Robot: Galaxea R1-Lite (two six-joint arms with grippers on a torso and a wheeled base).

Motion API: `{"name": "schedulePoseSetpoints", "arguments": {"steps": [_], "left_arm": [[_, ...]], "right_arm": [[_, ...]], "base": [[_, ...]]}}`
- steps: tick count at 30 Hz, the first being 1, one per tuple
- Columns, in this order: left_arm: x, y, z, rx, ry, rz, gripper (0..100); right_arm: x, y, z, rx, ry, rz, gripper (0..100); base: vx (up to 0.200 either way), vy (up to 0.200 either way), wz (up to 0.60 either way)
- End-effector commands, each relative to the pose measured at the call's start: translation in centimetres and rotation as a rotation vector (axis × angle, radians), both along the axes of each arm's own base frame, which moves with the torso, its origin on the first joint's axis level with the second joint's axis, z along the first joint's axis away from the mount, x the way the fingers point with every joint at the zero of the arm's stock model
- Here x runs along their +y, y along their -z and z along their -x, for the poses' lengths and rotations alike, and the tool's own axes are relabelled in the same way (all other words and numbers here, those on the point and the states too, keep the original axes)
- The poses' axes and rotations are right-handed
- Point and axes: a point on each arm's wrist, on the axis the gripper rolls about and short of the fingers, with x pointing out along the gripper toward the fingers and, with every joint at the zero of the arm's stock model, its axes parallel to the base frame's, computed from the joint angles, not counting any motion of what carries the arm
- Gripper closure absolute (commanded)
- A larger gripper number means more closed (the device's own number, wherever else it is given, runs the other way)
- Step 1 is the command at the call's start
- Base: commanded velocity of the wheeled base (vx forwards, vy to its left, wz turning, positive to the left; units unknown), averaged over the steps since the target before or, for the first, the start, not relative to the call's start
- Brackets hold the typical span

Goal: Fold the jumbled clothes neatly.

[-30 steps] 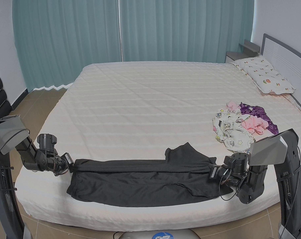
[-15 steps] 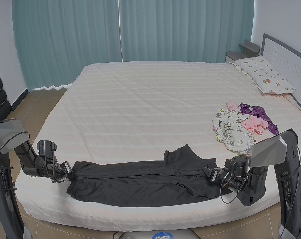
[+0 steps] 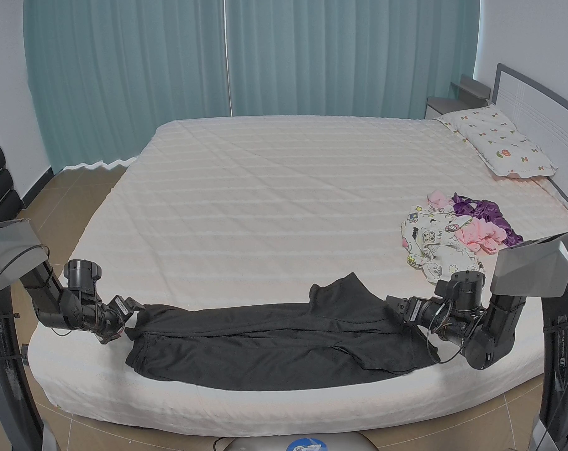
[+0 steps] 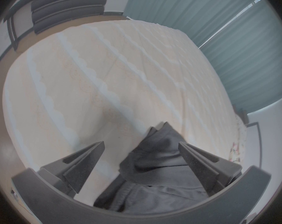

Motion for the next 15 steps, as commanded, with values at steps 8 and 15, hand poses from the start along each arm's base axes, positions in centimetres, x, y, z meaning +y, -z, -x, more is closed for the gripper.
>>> {"name": "schedulePoseSetpoints", "arguments": {"steps": [8,15], "left_arm": [[1.2,-2.8,0.6,-0.081,-0.038,0.139,0],[1.2,-2.6,0.7,-0.085,-0.037,0.136,0]], "right_arm": [[3.2,-2.6,-5.4,0.109,-0.105,-0.147,0],[3.6,-1.2,-6.5,0.177,-0.105,-0.131,0]], "base": [[0.0,0.0,0.0],[0.0,0.0,0.0]]}}
